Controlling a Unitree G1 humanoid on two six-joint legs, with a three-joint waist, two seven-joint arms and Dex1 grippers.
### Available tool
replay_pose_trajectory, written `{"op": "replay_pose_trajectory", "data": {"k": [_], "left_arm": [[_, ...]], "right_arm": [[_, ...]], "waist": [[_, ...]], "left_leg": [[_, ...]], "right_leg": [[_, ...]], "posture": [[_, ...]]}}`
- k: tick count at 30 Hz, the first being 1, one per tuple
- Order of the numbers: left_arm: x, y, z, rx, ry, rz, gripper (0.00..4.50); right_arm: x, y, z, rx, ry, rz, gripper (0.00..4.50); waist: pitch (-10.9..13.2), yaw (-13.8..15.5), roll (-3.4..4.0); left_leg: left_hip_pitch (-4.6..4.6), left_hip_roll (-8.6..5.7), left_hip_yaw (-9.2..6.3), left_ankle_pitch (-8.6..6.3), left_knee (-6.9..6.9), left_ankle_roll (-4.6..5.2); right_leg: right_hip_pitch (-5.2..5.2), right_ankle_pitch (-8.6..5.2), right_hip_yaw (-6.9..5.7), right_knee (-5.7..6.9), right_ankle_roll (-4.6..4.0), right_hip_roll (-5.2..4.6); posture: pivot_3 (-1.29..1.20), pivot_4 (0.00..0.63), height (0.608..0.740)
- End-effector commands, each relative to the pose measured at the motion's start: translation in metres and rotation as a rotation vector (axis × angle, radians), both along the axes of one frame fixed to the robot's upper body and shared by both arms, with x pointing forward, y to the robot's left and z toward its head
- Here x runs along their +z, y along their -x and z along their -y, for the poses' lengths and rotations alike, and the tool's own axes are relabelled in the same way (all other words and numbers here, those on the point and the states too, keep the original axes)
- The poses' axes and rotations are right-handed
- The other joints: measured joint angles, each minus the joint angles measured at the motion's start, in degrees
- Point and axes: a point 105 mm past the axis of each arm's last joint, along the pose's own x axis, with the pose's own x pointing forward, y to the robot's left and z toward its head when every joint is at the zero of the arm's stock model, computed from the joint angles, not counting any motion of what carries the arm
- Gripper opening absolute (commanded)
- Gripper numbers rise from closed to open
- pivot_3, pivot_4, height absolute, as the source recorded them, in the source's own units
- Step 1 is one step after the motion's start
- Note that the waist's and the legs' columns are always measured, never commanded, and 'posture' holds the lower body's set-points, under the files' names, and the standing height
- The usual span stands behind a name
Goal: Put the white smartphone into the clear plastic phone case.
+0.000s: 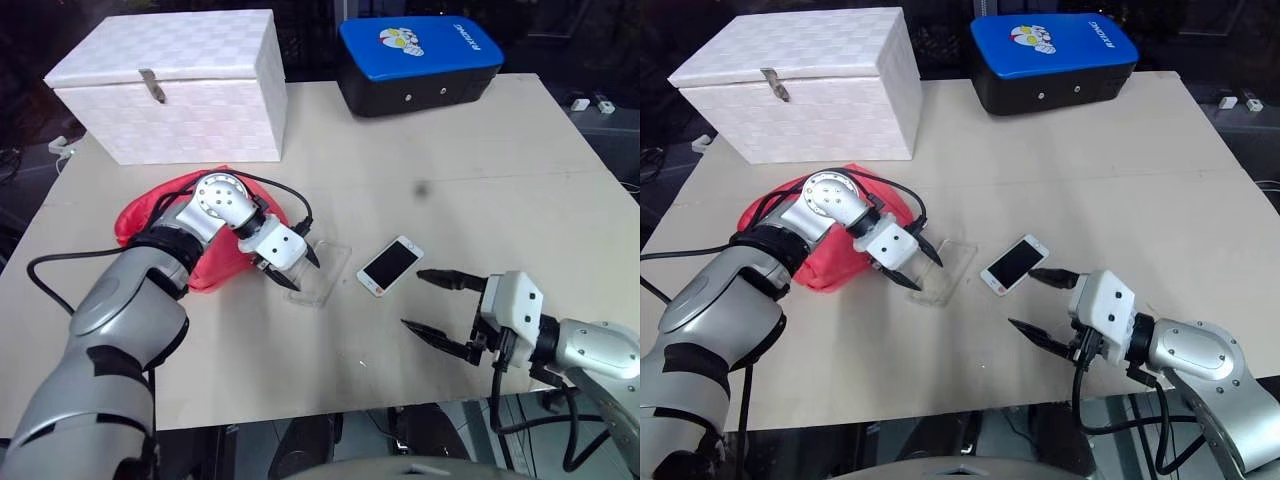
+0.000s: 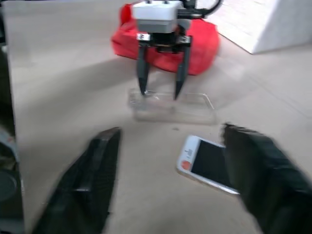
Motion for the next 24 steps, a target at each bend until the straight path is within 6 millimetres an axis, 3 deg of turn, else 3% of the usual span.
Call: {"op": "replay_pose_trajectory", "data": {"k": [1, 6, 9, 20, 24], "left_arm": [[0.012, -0.004, 0.004, 0.024, 0.033, -0.003, 2.82], [0.027, 0.001, 0.002, 0.025, 0.057, -0.021, 2.82], [0.028, 0.006, -0.002, 0.016, 0.061, -0.039, 2.82], [-0.001, 0.009, -0.021, -0.054, -0.037, 0.015, 2.82], [-0.012, 0.009, -0.012, -0.078, -0.021, 0.017, 2.82]], "right_arm": [[0.014, 0.006, -0.003, 0.012, -0.003, 0.055, 4.47], [0.009, 0.015, -0.006, 0.023, 0.029, 0.06, 4.47], [0.005, 0.016, -0.008, 0.025, 0.042, 0.064, 4.47], [0.001, 0.015, -0.013, 0.023, 0.051, 0.072, 4.47], [-0.001, 0.015, -0.013, 0.013, 0.056, 0.074, 4.47]], "waist": [[0.0, -0.2, 0.0], [0.0, -1.4, 0.0], [0.0, -1.2, 0.0], [0.0, 0.6, 0.0], [0.0, 1.0, 0.03]], "left_leg": [[0.0, -0.04, -0.07, 0.0, 0.01, 0.0], [-0.07, -0.67, -1.08, 0.09, 0.17, 0.05], [-0.05, -0.76, -1.03, 0.08, 0.4, 0.06], [0.01, -0.84, -1.31, 0.07, 0.67, 0.08], [0.01, -0.85, -1.29, 0.06, 0.7, 0.1]], "right_leg": [[0.03, 0.0, -0.1, 0.0, 0.01, -0.03], [0.37, -0.21, -0.93, 0.04, 0.28, -0.37], [0.46, -0.23, -0.74, 0.03, 0.32, -0.61], [0.71, -0.27, -0.84, 0.01, 0.39, -0.59], [0.73, -0.27, -0.85, 0.01, 0.39, -0.57]], "posture": [[0.0, 0.15, 0.74], [0.0, 0.15, 0.74], [0.0, 0.15, 0.74], [0.0, 0.15, 0.74], [0.0, 0.15, 0.74]]}}
